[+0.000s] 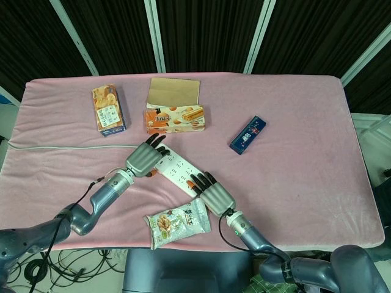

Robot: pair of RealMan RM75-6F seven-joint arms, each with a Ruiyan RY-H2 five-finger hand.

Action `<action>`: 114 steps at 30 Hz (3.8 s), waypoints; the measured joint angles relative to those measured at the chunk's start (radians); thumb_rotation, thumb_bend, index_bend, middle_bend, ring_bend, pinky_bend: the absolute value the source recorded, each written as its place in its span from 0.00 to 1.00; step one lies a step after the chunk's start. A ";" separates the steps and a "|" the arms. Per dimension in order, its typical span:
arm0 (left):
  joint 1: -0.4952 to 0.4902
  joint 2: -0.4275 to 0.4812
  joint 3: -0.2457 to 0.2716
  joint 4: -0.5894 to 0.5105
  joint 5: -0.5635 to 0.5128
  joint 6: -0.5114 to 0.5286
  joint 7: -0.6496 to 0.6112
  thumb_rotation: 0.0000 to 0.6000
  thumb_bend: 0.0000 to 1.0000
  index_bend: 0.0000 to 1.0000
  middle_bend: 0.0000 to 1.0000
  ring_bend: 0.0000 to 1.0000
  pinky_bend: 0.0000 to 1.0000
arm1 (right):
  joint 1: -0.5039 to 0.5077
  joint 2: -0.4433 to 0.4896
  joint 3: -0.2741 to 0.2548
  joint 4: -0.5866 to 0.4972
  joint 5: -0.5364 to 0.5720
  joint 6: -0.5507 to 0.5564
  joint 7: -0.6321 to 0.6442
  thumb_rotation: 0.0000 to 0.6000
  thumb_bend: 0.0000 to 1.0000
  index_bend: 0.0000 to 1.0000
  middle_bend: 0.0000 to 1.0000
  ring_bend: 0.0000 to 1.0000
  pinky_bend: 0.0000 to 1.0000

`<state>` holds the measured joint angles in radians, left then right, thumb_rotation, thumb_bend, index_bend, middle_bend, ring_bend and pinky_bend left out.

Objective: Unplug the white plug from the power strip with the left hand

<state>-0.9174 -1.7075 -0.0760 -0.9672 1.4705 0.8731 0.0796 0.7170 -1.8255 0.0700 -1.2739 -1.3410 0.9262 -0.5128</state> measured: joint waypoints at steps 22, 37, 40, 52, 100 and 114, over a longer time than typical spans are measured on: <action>-0.003 -0.003 -0.008 -0.010 -0.001 0.009 0.017 1.00 0.19 0.29 0.34 0.01 0.08 | -0.004 0.029 0.001 -0.033 -0.001 0.011 -0.011 1.00 0.64 0.00 0.00 0.04 0.06; -0.010 -0.007 0.001 -0.028 0.012 0.000 -0.009 1.00 0.17 0.31 0.36 0.01 0.08 | -0.004 0.029 0.004 -0.034 0.009 0.009 -0.014 1.00 0.64 0.00 0.00 0.04 0.06; -0.009 -0.009 0.000 -0.024 0.014 0.008 -0.004 1.00 0.17 0.32 0.36 0.01 0.08 | -0.004 0.029 0.003 -0.034 0.009 0.012 -0.014 1.00 0.64 0.00 0.00 0.04 0.06; -0.009 -0.021 0.004 0.000 0.011 -0.001 0.004 1.00 0.18 0.34 0.38 0.02 0.08 | -0.008 0.033 0.005 -0.034 0.013 0.018 -0.017 1.00 0.64 0.00 0.00 0.04 0.06; -0.063 0.055 -0.030 -0.099 -0.086 -0.171 0.023 1.00 0.63 0.61 0.60 0.16 0.11 | -0.003 0.050 0.004 -0.057 0.048 -0.003 -0.053 1.00 0.62 0.00 0.00 0.04 0.06; -0.110 0.087 -0.084 -0.142 -0.237 -0.283 0.110 1.00 0.64 0.63 0.62 0.16 0.11 | 0.003 0.055 0.001 -0.060 0.048 -0.009 -0.050 1.00 0.62 0.01 0.00 0.04 0.06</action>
<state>-1.0275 -1.6202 -0.1603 -1.1091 1.2339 0.5904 0.1896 0.7197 -1.7708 0.0708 -1.3342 -1.2933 0.9167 -0.5631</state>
